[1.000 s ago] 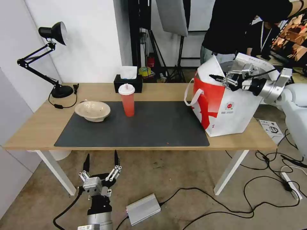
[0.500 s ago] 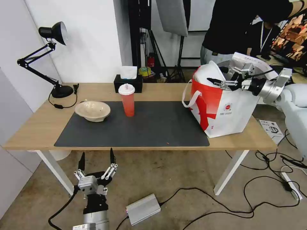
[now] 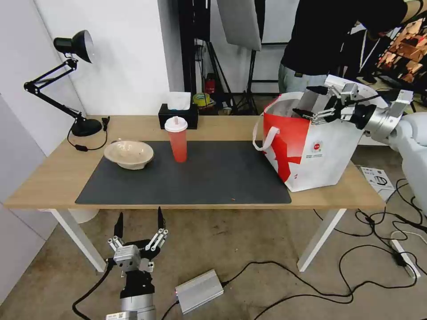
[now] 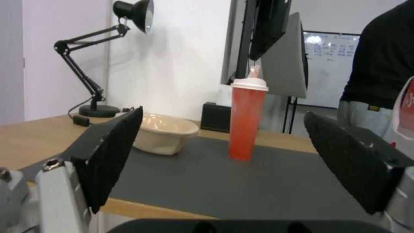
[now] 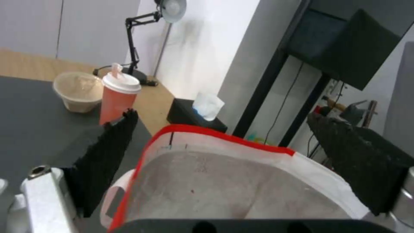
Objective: Pick up the trash from the table and place it into the takeout bag.
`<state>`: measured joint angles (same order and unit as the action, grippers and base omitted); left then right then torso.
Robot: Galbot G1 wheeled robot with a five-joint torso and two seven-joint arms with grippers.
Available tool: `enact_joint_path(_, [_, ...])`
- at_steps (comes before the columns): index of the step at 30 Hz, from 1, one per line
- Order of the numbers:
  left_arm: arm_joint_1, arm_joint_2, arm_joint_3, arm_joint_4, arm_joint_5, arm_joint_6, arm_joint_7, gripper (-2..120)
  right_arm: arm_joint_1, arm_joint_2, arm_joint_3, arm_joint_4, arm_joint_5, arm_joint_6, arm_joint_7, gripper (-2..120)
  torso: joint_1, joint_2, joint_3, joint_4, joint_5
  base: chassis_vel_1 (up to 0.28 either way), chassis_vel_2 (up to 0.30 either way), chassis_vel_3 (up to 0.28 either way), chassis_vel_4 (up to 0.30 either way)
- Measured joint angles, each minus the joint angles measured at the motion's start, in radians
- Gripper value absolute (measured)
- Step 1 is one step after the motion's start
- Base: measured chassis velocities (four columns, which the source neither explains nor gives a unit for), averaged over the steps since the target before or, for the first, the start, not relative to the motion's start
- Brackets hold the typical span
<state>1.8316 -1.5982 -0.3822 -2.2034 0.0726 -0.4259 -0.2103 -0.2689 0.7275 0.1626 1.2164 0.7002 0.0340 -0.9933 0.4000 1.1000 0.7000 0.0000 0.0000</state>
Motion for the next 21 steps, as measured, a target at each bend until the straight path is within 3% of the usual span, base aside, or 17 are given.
enact_joint_path(11, [0.001, 0.000, -0.006, -0.002, 0.000, 0.001, 0.001, 100, 0.006, 0.003, -0.002, 0.011, 0.012, 0.000, 0.030, 100, 0.000, 0.000, 0.000, 0.0000, 0.0000, 0.000, 0.000, 0.000, 0.000])
enact_joint_path(21, [-0.001, 0.001, -0.007, -0.005, -0.002, 0.001, 0.001, 100, -0.077, -0.001, -0.015, 0.217, 0.143, 0.061, 0.344, 100, 0.000, 0.000, 0.000, 0.0002, -0.0001, 0.000, 0.000, 0.000, 0.000])
